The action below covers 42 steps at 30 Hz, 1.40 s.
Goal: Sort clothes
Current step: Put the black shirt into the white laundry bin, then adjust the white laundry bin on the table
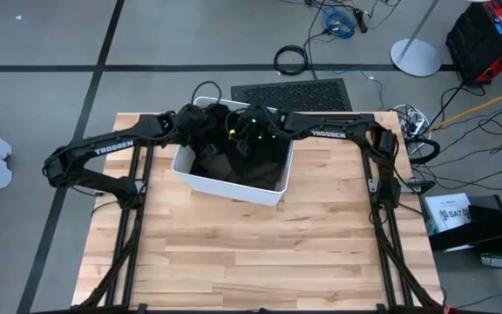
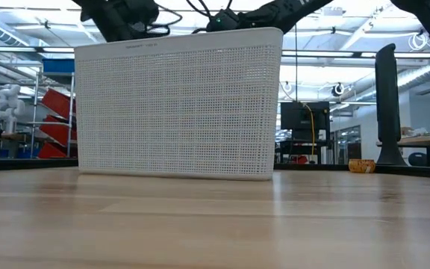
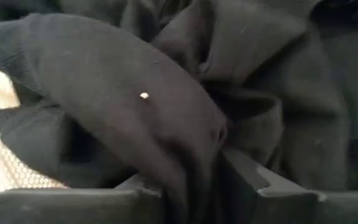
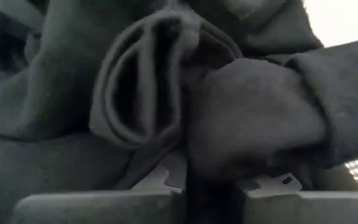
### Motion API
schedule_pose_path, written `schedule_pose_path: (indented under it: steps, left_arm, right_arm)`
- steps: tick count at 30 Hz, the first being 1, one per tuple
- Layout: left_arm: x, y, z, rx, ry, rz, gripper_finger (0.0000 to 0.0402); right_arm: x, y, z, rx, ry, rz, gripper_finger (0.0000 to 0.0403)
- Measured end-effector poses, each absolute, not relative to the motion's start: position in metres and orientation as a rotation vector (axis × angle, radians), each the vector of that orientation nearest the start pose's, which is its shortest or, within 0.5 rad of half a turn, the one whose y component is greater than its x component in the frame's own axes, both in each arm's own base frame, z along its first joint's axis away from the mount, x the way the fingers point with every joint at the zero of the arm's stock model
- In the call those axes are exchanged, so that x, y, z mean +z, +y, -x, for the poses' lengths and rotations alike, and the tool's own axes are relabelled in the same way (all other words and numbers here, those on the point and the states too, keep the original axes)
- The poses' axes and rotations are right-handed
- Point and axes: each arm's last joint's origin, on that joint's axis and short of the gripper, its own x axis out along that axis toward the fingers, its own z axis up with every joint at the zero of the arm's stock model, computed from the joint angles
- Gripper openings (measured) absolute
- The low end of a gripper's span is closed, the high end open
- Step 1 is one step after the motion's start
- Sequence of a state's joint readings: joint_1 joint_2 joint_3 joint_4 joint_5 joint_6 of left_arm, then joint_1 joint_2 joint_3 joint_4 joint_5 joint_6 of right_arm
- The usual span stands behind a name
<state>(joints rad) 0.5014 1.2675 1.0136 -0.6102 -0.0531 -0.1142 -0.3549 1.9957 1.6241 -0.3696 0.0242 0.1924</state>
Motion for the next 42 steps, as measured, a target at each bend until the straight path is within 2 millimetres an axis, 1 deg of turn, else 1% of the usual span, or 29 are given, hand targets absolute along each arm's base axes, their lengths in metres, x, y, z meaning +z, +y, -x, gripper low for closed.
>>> schedule_pose_path:
  steps: [4, 10, 14, 17, 20, 25, 33, 37, 40, 42]
  left_arm:
    - [0.291, 0.125, -0.226, 0.564, 0.791, 0.281, 0.0132]
    - [0.308, 0.124, -0.225, 0.575, 0.796, 0.269, 0.0181]
    - [0.322, 0.123, -0.222, 0.577, 0.820, 0.254, 0.0191]
    - [0.335, 0.121, -0.219, 0.572, 0.832, 0.237, 0.0192]
    - [0.348, 0.120, -0.217, 0.572, 0.824, 0.234, 0.0192]
    - [0.369, 0.118, -0.213, 0.569, 0.807, 0.212, 0.0192]
    - [0.390, 0.113, -0.204, 0.569, 0.734, 0.188, 0.0192]
    - [0.397, 0.108, -0.194, 0.563, 0.713, 0.167, 0.0192]
    - [0.401, 0.102, -0.184, 0.567, 0.716, 0.171, 0.0191]
    - [0.401, 0.100, -0.177, 0.601, 0.730, 0.181, 0.0191]
  right_arm:
    - [0.257, -0.155, -0.418, -0.431, 0.671, -0.295, 0.0077]
    - [0.277, -0.152, -0.410, -0.419, 0.645, -0.265, 0.0161]
    - [0.289, -0.149, -0.402, -0.415, 0.639, -0.264, 0.0204]
    - [0.299, -0.147, -0.396, -0.408, 0.633, -0.251, 0.0224]
    - [0.309, -0.145, -0.390, -0.406, 0.620, -0.246, 0.0233]
    - [0.326, -0.140, -0.381, -0.402, 0.587, -0.233, 0.0233]
    - [0.358, -0.130, -0.359, -0.396, 0.534, -0.222, 0.0231]
    - [0.371, -0.112, -0.345, -0.362, 0.564, -0.219, 0.0232]
    - [0.373, -0.096, -0.334, -0.342, 0.643, -0.238, 0.0233]
    - [0.372, -0.086, -0.327, -0.344, 0.703, -0.275, 0.0233]
